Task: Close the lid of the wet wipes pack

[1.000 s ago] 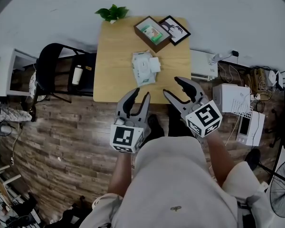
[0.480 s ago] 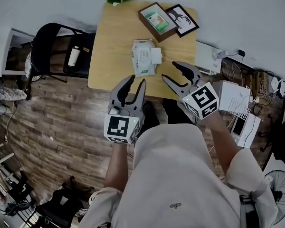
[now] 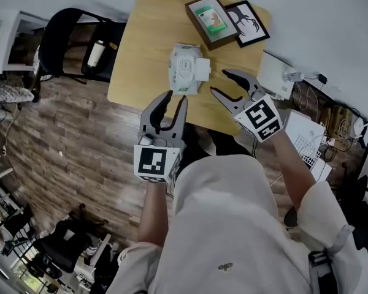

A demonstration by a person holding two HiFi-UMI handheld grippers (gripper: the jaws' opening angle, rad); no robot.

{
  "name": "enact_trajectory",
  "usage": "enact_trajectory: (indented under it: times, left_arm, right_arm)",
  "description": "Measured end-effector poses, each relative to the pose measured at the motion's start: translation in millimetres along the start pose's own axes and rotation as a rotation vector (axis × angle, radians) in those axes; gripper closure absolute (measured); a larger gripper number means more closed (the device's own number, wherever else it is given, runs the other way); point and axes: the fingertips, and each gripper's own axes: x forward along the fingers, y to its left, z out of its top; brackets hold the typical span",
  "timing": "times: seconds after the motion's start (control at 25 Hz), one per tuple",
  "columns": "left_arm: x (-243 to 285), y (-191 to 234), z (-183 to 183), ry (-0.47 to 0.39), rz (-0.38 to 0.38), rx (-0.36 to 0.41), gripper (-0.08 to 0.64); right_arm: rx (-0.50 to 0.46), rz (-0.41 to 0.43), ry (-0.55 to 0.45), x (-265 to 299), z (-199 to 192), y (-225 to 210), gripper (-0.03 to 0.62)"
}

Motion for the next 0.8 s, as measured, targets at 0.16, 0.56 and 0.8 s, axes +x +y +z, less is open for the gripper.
enact_trajectory:
  times: [0.16, 0.56, 0.8]
  left_arm:
    - [11.1, 0.2, -8.6, 0.021, 0.054, 0.0, 0.443]
    - [16.5, 2.3, -36.5, 0.073, 0.164, -0.029, 0.445]
    - [18.8, -1.7, -45.9, 0.098, 0.207, -0.046, 0.454]
  right_arm:
    - [-0.028, 0.06, 0.043, 18.9, -28.1, -12.3, 0.376]
    - [-0.106, 0.155, 0.132, 66.5, -90.6, -33.5, 0.376]
    - [-0.174, 0.174, 0.19, 90.2, -125.5, -44.0, 0.383]
